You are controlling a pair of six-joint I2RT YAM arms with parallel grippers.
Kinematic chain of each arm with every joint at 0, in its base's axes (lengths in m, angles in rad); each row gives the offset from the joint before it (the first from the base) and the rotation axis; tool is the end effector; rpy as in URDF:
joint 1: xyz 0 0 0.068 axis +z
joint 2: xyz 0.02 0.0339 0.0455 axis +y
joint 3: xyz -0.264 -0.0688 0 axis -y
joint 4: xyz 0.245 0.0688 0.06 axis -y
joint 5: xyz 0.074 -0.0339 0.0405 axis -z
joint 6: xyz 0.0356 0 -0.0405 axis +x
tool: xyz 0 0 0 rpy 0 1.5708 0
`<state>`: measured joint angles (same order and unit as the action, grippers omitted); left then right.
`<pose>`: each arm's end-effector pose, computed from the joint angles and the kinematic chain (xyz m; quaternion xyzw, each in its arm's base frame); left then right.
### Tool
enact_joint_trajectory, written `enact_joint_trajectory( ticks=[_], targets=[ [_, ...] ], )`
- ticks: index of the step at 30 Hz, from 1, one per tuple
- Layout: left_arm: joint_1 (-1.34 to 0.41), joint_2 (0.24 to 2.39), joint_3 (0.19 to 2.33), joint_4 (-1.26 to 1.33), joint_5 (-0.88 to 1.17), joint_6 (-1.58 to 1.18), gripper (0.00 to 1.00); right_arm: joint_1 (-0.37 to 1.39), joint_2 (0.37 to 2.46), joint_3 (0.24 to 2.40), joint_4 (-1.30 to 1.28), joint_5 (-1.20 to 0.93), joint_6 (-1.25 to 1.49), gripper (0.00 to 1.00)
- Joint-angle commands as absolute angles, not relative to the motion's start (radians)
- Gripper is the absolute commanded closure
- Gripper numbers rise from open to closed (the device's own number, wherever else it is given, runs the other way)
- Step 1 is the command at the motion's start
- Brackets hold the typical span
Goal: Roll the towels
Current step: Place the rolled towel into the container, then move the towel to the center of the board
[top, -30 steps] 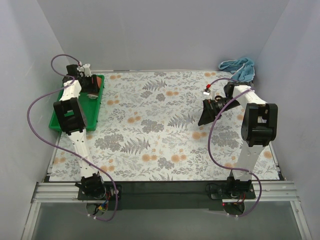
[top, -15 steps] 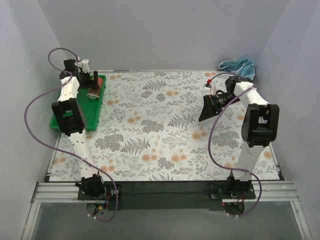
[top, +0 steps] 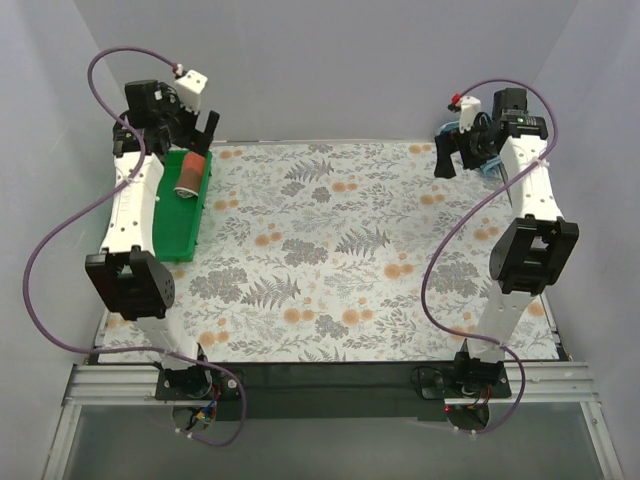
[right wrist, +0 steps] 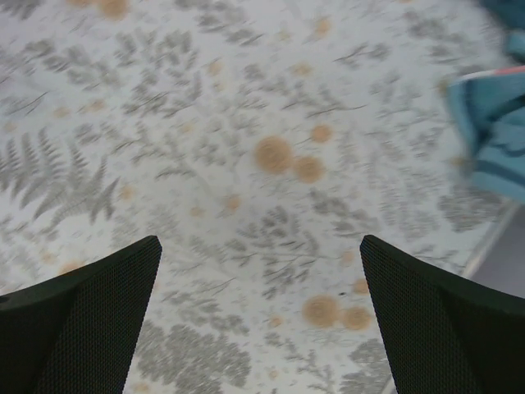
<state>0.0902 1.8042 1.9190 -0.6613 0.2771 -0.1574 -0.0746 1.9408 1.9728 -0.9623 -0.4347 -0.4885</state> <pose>0.4093 0.0272 0.4018 -0.0394 0.8651 -0.1366 0.4810 0.4219 -0.0165 0.3422 -0.2569 0.8931 0.1112 0.3522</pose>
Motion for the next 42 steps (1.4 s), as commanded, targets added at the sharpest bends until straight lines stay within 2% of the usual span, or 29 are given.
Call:
enact_joint_trajectory(
  ticks=[1,5,9,12,19,30,36,37,40,42],
  targets=[
    [0.029,1.715,1.797,-0.690,0.320,-0.144,0.02,-0.077,2.046,2.089,-0.775,-0.149,-0.433,0.01],
    [0.014,1.666,1.724,-0.706,0.406,-0.193,0.02,-0.110,2.169,2.219,-0.645,-0.019,-0.368,0.01],
    [-0.017,1.646,1.664,-0.706,0.462,-0.256,0.02,-0.132,2.238,2.223,-0.497,0.066,-0.273,0.04],
    [-0.017,1.634,1.602,-0.686,0.503,-0.293,0.02,-0.136,2.286,2.212,-0.424,0.098,-0.230,0.02],
    [-0.017,1.632,1.497,-0.644,0.569,-0.367,0.02,-0.155,2.413,2.230,-0.307,0.126,-0.271,0.13],
    [-0.017,1.644,1.465,-0.643,0.577,-0.391,0.02,-0.163,2.554,2.218,-0.178,0.253,-0.333,0.16],
    [-0.017,1.652,1.473,-0.649,0.572,-0.400,0.02,-0.163,2.589,2.218,-0.150,0.241,-0.360,0.46],
    [-0.017,1.654,1.477,-0.649,0.575,-0.405,0.02,-0.163,2.592,2.220,-0.152,0.235,-0.360,0.67],
    [-0.017,1.658,1.500,-0.663,0.577,-0.407,0.02,-0.163,2.570,2.198,-0.178,0.206,-0.374,0.98],
    [-0.017,1.660,1.512,-0.669,0.578,-0.405,0.02,-0.161,2.510,2.178,-0.213,0.155,-0.385,0.99]
  ],
)
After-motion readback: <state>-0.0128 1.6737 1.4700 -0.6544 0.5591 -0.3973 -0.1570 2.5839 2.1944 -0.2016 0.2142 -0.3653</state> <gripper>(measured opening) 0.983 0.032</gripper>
